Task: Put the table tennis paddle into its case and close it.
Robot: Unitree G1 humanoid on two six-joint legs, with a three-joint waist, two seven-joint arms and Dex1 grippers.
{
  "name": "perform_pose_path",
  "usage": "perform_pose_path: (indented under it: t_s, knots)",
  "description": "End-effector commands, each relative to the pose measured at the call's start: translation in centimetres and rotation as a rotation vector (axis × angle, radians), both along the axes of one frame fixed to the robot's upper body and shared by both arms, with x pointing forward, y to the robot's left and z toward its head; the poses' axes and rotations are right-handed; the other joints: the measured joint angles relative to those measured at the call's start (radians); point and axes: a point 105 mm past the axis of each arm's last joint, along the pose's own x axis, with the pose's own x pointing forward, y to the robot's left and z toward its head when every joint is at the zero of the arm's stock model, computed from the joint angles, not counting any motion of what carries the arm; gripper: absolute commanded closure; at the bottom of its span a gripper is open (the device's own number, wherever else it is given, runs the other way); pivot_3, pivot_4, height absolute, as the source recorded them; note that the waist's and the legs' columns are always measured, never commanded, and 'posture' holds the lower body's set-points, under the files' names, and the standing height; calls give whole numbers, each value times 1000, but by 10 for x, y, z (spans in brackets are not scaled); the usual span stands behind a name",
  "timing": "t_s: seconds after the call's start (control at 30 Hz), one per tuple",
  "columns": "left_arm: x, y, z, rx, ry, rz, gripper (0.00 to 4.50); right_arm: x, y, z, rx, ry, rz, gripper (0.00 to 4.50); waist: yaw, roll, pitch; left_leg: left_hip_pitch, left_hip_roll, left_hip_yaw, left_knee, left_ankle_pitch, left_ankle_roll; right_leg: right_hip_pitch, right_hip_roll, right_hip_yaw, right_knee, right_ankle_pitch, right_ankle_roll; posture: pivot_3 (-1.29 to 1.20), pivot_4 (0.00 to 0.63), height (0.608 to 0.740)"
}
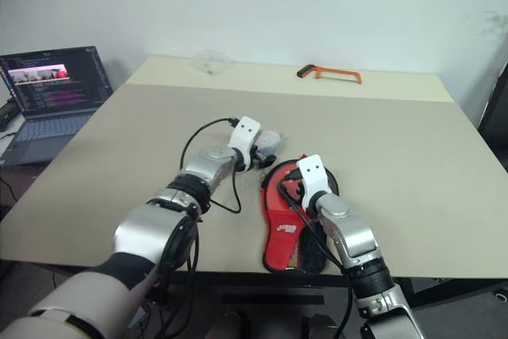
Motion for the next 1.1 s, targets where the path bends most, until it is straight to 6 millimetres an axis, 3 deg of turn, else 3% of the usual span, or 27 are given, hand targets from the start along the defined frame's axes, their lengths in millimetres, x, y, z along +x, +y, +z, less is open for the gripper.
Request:
perform_pose_path:
  t_s: [0.03,0.23,0.33,0.5,0.77,0.97,1.1]
  knots:
    - [8,-12,28,-18,-92,14,1284,-5,-1,-4,-6,24,4,0,0,0,0,0,0,0,0,0,0,0,0,0,0,0,0,0,150,740]
    - [14,-17,48,66,-184,45,3404,-20,8,-20,-47,124,68,0,0,0,0,0,0,0,0,0,0,0,0,0,0,0,0,0,150,740]
    - [16,-22,61,149,-254,38,3945,-25,12,-25,-68,145,82,0,0,0,0,1,0,0,0,0,0,0,0,0,0,0,0,0,150,740]
    - [19,-32,81,375,-424,27,3953,-33,22,-22,-70,139,122,0,0,0,0,1,0,0,1,0,-1,1,0,0,0,0,4,0,150,740]
    - [13,-62,95,671,-661,-42,3953,-52,33,-22,-68,156,177,0,0,0,0,1,0,1,2,0,-1,1,0,1,0,0,6,0,150,740]
    - [4,-89,107,715,-821,-75,3953,-59,35,-22,-71,161,185,0,0,0,0,1,0,1,1,0,-1,0,0,1,0,-1,6,0,150,740]
    - [-5,-112,94,666,-801,-189,3953,-58,34,-23,-74,167,183,0,1,0,0,1,0,1,2,0,-1,0,0,1,0,0,7,0,150,740]
